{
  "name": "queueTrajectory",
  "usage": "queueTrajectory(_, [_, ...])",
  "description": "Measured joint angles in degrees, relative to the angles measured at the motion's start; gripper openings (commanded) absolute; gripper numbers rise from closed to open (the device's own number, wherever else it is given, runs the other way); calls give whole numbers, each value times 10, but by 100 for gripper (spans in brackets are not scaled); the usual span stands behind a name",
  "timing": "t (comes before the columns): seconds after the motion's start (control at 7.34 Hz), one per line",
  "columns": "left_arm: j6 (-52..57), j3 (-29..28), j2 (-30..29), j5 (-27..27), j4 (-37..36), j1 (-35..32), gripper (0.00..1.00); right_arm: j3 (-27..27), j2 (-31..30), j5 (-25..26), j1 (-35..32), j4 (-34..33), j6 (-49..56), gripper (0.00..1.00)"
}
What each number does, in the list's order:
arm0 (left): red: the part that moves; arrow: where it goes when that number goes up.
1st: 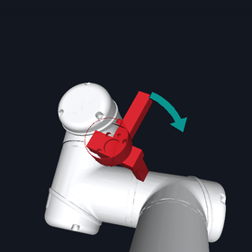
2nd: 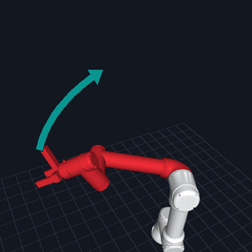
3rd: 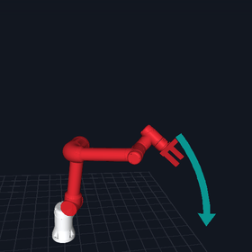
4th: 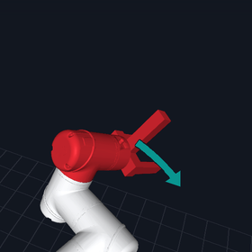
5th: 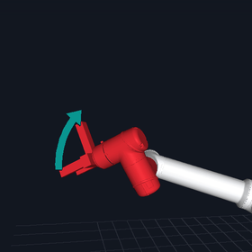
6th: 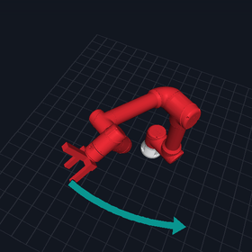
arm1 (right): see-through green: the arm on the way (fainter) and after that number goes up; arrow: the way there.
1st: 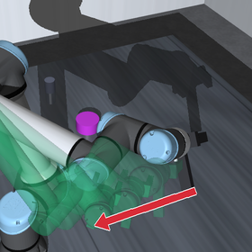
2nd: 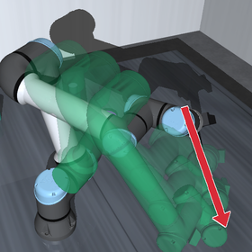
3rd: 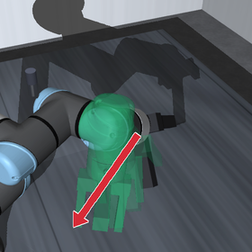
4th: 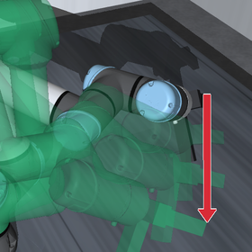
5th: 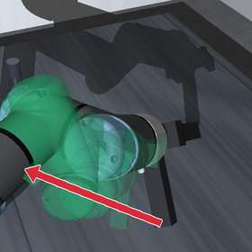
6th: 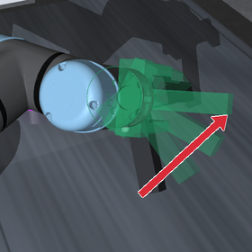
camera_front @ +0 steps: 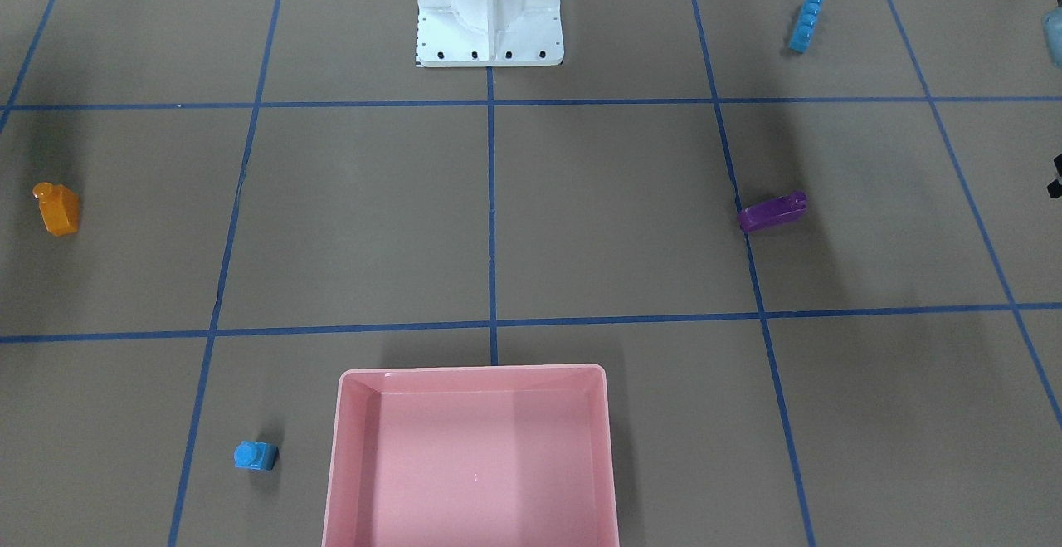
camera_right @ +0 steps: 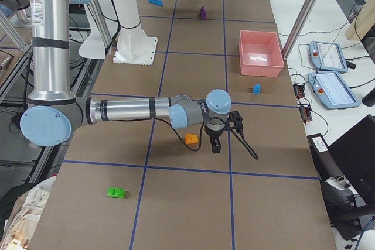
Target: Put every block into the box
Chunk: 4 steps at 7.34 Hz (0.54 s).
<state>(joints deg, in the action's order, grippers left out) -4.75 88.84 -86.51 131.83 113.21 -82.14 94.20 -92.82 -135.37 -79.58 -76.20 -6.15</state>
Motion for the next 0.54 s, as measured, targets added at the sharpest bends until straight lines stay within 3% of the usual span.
queueTrajectory(0.27, [-1, 0, 0, 0, 1, 7, 100, -39, -11, 0, 12, 101, -21, 100])
queueTrajectory(0.54, [-1, 1, 2, 1, 7, 9, 100, -46, -16, 0, 42, 149, -91, 100])
